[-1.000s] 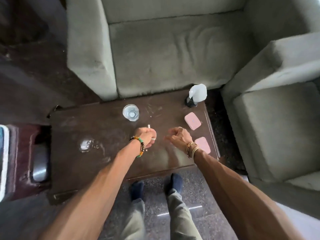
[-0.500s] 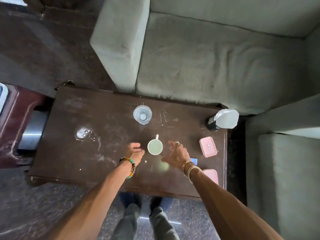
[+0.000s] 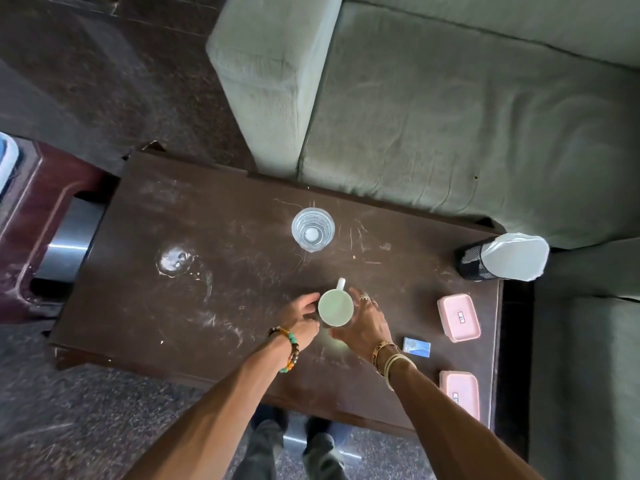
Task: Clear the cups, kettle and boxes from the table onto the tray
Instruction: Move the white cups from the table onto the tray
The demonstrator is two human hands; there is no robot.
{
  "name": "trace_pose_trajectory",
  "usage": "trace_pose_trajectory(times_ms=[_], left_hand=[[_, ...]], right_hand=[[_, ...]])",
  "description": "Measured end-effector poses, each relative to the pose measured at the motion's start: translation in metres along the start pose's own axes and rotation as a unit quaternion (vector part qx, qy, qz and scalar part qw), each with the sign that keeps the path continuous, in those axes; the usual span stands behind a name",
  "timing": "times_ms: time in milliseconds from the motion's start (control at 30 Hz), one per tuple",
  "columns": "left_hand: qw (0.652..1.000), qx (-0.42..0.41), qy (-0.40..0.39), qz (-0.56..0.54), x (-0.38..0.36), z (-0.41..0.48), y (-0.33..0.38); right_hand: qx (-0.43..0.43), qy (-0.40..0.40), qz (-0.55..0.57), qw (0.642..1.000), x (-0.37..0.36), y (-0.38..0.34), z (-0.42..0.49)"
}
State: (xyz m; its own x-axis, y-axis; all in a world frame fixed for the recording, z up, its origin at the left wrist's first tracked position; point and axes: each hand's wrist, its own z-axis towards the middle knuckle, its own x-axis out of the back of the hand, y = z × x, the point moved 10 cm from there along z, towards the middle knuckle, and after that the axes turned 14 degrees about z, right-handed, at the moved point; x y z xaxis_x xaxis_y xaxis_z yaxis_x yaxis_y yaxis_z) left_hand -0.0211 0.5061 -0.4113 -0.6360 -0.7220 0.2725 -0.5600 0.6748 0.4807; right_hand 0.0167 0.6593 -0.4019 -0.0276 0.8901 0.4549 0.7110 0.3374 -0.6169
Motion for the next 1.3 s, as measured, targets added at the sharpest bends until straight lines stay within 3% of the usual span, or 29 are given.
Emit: trace_pose_trajectory(times_ms=[167, 267, 433, 600, 700, 800, 967, 1067, 1167, 1300], left_hand=[[0.992, 0.029, 0.017, -0.121, -0.012, 0.015, -0.011], [0.928, 0.146, 0.021, -0.343, -0.025, 0.011, -0.025], [0.884, 0.185, 0.020, -0.428, -0.009, -0.042, -0.011], [0.967, 0.066, -0.015, -0.245, 0.050, -0.120, 0.028], [0.973, 0.001, 0.026, -0.229, 0.108, -0.171, 0.056], [0.978, -0.069, 0.020, -0.194, 0.169, -0.230, 0.077], [0.951, -0.112, 0.092, -0.273, 0.270, -0.297, 0.072], [0.945, -0.137, 0.124, -0.269, 0.312, -0.319, 0.050], [0.951, -0.177, 0.175, -0.182, 0.354, -0.336, 0.026], [0.956, -0.155, 0.199, -0.151, 0.402, -0.339, -0.021]], right_hand=[[0.021, 0.025, 0.007, 0.999, -0.003, -0.004, 0.000], [0.032, 0.032, -0.001, 0.999, -0.003, -0.009, -0.010], [0.039, 0.015, -0.008, 0.999, 0.008, -0.035, -0.048], [0.090, -0.016, -0.045, 0.995, 0.023, -0.116, -0.096], [0.142, -0.039, -0.072, 0.986, 0.022, -0.186, -0.123], [0.205, -0.058, -0.096, 0.972, 0.011, -0.266, -0.154], [0.293, -0.085, -0.124, 0.944, -0.028, -0.374, -0.200], [0.305, -0.090, -0.131, 0.939, -0.062, -0.408, -0.222], [0.312, -0.083, -0.137, 0.937, -0.102, -0.431, -0.245], [0.308, -0.082, -0.138, 0.938, -0.152, -0.455, -0.270]])
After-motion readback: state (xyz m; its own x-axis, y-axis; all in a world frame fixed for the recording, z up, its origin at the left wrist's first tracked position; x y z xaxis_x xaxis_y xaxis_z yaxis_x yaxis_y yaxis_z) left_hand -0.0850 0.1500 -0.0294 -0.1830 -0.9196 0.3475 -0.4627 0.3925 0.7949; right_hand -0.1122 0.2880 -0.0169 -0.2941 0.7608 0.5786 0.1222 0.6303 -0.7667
